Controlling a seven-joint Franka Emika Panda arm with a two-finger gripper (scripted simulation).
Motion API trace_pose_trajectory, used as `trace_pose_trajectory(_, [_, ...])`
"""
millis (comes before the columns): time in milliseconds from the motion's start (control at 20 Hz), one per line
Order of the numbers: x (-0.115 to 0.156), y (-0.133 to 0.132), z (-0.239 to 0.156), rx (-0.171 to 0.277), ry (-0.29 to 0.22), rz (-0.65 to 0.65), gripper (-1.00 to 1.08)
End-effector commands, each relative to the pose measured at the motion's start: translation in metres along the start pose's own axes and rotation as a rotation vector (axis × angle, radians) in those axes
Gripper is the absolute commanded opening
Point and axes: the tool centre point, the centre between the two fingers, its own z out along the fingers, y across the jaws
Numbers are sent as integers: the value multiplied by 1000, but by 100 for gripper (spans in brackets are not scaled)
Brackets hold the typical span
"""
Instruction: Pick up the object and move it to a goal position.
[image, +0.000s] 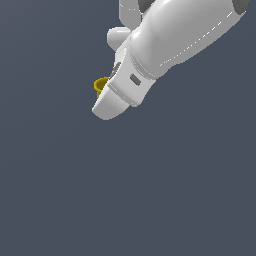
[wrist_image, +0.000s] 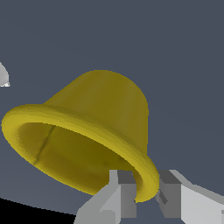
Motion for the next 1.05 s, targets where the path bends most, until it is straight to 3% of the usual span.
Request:
trace_pose_trajectory(0, [-20, -7, -19, -1, 1, 1, -100])
trace_pose_trajectory(450, [-67, -22, -64, -2, -1, 1, -100])
trace_pose_trajectory(1000, [-82, -25, -79, -3, -3, 1, -100])
